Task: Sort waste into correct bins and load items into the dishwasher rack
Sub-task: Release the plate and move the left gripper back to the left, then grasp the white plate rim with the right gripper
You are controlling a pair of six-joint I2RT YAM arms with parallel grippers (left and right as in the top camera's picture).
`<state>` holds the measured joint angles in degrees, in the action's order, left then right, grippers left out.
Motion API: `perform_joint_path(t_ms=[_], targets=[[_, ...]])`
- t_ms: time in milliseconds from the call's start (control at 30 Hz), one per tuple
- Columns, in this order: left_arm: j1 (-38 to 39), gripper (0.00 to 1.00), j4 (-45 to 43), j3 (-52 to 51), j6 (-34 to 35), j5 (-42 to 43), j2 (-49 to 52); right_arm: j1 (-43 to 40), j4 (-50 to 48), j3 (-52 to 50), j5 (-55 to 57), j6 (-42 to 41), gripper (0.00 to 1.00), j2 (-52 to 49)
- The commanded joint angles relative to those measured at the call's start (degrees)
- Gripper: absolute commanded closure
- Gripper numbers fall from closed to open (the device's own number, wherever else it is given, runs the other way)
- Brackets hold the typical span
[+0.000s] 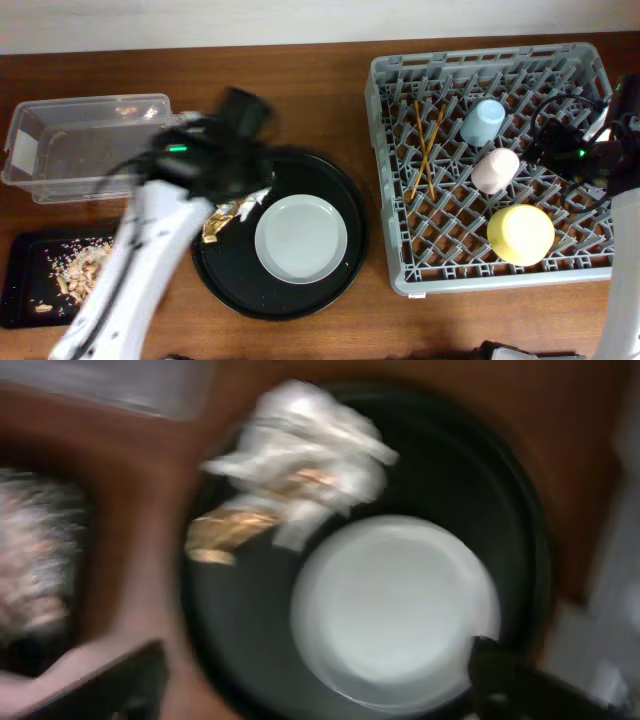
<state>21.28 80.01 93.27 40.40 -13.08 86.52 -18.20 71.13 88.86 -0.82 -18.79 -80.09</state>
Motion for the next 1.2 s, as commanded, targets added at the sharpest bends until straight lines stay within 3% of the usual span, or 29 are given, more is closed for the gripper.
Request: perform_joint_path(t_ms=[0,167,300,367,400,633,733,800,867,967,1167], targets=[[-14.67,0.01,6.01,0.42,0.31,-1.68,-3.39,-0.2,-0.02,-0.46,0.9,0.55,0.02,-0.07],[-27.47,0.01,9.46,0.42,0.28,-1.16,-3.43,-0.2,-0.61,-0.46,-2.78,-0.31,0.02,-0.07],[-29.03,0.01,9.46,0.42,0.31,-1.11,-3.43,0.61,2.99,-0.48,-24.92,1.6,0.02,-0.07],[-29.0,0.0,9.46,0.42,0.31,-1.11,-3.41,5.16,2.97,-0.48,-32.76,9.42,0.02,-0.07],[-29.0,0.01,9.46,0.42,0.31,-1.11,-3.41,9.68,3.06,-0.5,-32.24,12.35,0.02,-0.07],[-29.0,0.01,9.46,0.42,0.31,-1.11,-3.41,38.27,-2.08,-0.57,-20.0,12.26,0.02,-2.71],[-29.0,0.01,9.46,0.42,0.31,-1.11,-3.41,48.19,-5.77,-0.57,-10.75,3.15,0.06,-8.37],[-29.0,0.01,9.46,0.42,0.31,-1.11,-3.41,52.54,-7.82,-0.57,-6.29,-2.36,0.21,-13.33],[-29.0,0.01,9.46,0.42,0.31,-1.11,-3.41,56.24,-10.62,-0.57,-2.95,-6.58,0.25,-20.37],[-29.0,0.01,9.46,0.42,0.31,-1.11,-3.41,57.92,-11.5,-0.57,2.89,-11.58,0.25,-27.91],[-29.0,0.01,9.46,0.42,0.31,-1.11,-3.41,57.81,-12.63,-0.57,3.06,-12.2,0.25,-36.5]])
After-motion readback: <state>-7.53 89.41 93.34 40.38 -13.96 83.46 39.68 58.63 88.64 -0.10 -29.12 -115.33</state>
